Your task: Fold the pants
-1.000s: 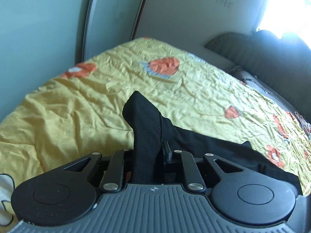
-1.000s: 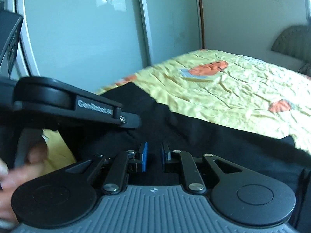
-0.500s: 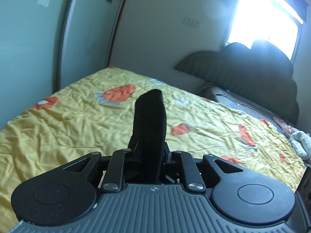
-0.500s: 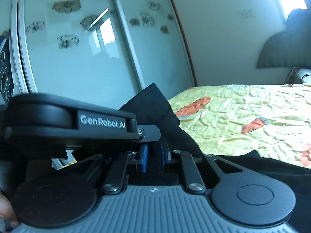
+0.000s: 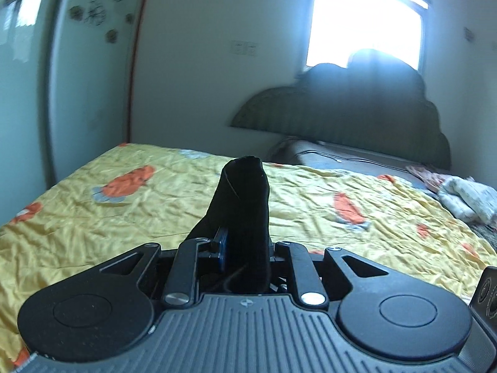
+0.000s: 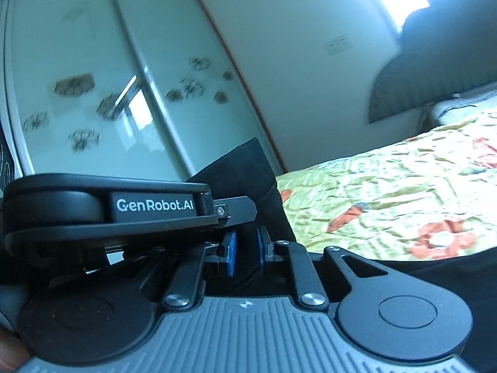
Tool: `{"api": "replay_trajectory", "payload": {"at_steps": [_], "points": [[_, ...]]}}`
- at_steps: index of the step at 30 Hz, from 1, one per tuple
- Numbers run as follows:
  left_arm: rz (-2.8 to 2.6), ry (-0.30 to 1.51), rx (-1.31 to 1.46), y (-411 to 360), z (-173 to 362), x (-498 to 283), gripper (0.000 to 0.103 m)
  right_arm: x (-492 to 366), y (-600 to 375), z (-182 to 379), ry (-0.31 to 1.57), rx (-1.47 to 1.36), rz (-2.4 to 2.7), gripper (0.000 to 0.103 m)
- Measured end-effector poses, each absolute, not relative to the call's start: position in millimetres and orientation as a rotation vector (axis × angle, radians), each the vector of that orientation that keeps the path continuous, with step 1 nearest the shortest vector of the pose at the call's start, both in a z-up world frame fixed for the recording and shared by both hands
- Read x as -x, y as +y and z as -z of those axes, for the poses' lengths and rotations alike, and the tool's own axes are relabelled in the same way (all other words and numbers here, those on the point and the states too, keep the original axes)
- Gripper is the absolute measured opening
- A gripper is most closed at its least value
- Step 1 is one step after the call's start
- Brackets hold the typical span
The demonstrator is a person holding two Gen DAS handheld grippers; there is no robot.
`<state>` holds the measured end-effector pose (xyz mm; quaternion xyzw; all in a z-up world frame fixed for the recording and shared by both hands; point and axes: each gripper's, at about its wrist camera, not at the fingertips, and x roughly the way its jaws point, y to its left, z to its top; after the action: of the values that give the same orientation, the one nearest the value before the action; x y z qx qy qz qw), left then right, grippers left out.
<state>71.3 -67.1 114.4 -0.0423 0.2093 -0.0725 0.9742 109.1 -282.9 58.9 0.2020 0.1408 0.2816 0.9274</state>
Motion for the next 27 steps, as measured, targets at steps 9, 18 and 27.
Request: {"api": "replay_trajectory", "payload": {"at_steps": [9, 18, 27], "points": [[0.256, 0.394, 0.001, -137, -108, -69, 0.020, -103, -345, -50, 0.268, -0.546, -0.487, 0.014], [0.335, 0.427, -0.045, -187, -91, -79, 0.020, -100, -397, -29, 0.278, -0.616, -0.393, 0.014], [0.398, 0.441, -0.085, -233, -70, -86, 0.021, -97, -435, -13, 0.290, -0.651, -0.303, 0.014]]}}
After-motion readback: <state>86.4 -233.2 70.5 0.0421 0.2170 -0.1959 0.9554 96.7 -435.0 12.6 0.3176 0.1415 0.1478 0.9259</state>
